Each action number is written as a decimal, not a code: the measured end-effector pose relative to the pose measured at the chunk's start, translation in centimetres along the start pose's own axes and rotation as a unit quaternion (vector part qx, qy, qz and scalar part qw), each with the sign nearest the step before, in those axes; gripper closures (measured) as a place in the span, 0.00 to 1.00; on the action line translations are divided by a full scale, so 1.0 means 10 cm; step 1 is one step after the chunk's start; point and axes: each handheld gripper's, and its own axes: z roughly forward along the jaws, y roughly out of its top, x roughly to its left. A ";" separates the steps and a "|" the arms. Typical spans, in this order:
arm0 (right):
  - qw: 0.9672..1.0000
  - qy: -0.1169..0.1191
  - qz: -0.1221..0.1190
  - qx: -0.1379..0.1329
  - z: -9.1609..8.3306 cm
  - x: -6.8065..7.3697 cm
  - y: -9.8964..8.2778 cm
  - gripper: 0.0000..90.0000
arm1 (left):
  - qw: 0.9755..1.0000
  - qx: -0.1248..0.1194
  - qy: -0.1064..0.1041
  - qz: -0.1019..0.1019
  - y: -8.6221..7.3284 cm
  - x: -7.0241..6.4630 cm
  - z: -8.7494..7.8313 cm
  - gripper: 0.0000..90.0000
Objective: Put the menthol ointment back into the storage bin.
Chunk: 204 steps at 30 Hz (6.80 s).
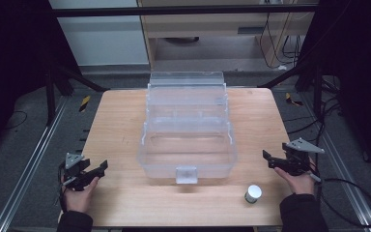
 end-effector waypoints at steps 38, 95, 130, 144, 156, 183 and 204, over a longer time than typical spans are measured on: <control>0.961 0.168 -0.182 0.126 -0.26 0.51 0.78 0.26 | 1.000 0.022 -0.009 0.005 -0.02 -0.04 0.07 0.30; 0.815 0.279 -0.388 0.327 -0.21 0.92 0.51 0.37 | 0.999 0.030 -0.018 0.016 -0.01 -0.06 0.08 0.30; 0.777 0.277 -0.421 0.377 -0.01 1.04 0.24 0.54 | 0.999 0.033 -0.019 0.018 -0.01 -0.06 0.09 0.30; 0.779 0.270 -0.408 0.392 0.02 1.05 0.26 0.56 | 0.999 0.032 -0.020 0.016 -0.01 -0.06 0.08 0.30; 0.812 0.254 -0.365 0.378 -0.01 1.00 0.40 0.56 | 0.999 0.030 -0.017 0.019 0.01 -0.07 0.07 0.30; 0.844 0.250 -0.324 0.347 -0.22 1.04 1.00 0.56 | 0.999 0.036 -0.017 0.027 0.01 -0.11 0.08 0.31; 0.845 0.246 -0.330 0.342 -0.38 1.17 1.44 0.56 | 0.999 0.039 -0.016 0.026 0.01 -0.11 0.10 0.32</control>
